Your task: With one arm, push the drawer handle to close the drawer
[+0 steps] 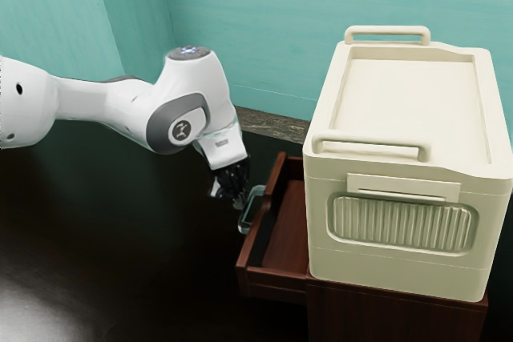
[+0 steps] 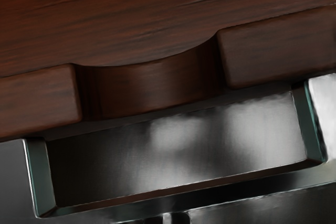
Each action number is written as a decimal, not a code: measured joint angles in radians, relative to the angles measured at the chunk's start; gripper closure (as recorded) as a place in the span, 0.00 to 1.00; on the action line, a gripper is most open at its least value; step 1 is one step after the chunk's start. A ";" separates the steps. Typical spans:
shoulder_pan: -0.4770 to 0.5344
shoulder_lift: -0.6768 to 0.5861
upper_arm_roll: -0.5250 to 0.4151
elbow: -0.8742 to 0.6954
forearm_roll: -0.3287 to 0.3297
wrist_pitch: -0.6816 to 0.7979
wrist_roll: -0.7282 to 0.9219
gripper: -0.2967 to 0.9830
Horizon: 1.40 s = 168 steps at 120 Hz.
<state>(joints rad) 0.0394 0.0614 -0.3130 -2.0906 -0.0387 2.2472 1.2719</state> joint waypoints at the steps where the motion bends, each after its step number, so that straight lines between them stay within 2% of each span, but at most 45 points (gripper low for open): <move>1: -0.001 0.001 0.000 0.001 -0.001 0.000 0.001 0.84; 168: -0.074 0.124 -0.046 0.141 -0.096 0.058 0.042 0.84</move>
<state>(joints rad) -0.0346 0.1857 -0.3588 -1.9499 -0.1352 2.3051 1.3136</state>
